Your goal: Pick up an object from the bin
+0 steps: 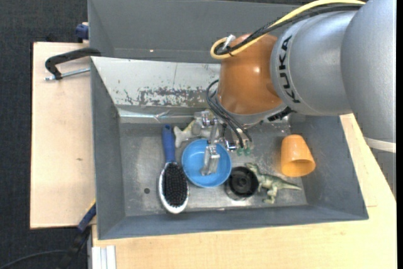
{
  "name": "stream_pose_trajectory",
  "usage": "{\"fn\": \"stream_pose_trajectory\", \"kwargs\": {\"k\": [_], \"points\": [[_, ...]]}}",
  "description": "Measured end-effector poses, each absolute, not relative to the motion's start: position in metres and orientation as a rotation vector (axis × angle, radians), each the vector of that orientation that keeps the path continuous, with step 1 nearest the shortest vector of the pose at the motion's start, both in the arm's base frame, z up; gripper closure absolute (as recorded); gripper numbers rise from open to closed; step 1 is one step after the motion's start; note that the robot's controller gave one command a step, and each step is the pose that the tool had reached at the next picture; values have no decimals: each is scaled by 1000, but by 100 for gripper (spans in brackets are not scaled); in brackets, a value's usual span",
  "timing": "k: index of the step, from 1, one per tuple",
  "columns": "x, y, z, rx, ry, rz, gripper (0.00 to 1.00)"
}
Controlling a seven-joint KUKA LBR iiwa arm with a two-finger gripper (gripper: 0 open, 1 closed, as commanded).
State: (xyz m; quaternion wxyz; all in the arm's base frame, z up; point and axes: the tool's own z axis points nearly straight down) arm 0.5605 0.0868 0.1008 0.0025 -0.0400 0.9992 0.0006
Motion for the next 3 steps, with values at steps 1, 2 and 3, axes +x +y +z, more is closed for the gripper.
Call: {"fn": "stream_pose_trajectory", "kwargs": {"k": [1,2,3], "points": [[561,89,72,43,3138,7,0],[563,91,74,39,3135,6,0],[564,90,75,42,3131,5,100]]}}
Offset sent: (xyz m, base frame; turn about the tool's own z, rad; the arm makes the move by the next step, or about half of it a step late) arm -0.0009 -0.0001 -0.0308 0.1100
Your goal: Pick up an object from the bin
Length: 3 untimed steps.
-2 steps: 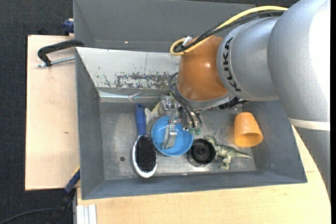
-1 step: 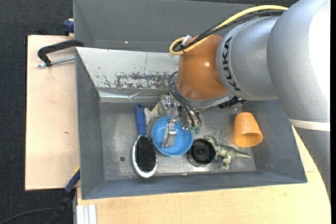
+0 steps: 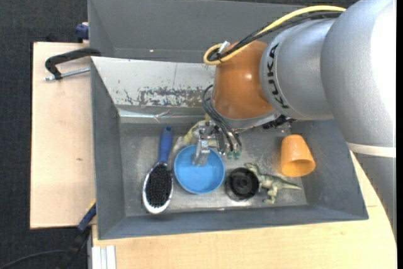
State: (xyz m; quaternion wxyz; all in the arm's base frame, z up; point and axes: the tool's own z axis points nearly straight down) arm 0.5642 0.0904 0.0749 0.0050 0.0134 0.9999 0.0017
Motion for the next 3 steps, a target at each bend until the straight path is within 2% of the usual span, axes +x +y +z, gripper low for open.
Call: {"fn": "stream_pose_trajectory", "kwargs": {"k": [2,3], "points": [[567,92,96,39,3135,5,100],[569,93,118,37,3134,5,100]]}}
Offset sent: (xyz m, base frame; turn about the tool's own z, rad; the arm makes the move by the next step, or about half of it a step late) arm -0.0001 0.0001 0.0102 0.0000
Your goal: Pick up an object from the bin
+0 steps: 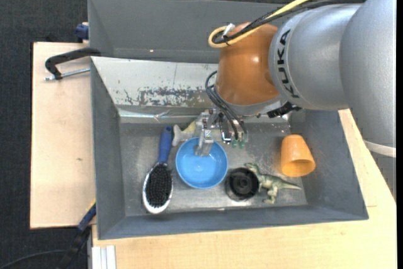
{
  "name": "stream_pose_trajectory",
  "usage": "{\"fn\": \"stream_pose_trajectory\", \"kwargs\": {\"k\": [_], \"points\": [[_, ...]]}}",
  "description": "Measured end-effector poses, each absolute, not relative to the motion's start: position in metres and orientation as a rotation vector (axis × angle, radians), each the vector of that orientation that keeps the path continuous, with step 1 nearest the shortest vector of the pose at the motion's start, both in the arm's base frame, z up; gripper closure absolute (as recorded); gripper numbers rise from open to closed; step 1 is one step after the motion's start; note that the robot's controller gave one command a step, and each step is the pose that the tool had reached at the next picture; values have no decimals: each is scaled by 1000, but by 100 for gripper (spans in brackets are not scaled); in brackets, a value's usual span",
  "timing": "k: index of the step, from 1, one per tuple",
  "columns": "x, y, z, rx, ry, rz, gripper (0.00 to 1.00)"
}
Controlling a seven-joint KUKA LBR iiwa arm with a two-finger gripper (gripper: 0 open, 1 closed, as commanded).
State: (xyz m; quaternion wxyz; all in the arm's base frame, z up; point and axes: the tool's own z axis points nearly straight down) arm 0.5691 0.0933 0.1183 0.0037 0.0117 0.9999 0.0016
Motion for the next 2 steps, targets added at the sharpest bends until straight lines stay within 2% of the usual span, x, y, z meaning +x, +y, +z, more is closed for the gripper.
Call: {"fn": "stream_pose_trajectory", "kwargs": {"k": [2], "points": [[572,95,133,33,3135,5,100]]}}
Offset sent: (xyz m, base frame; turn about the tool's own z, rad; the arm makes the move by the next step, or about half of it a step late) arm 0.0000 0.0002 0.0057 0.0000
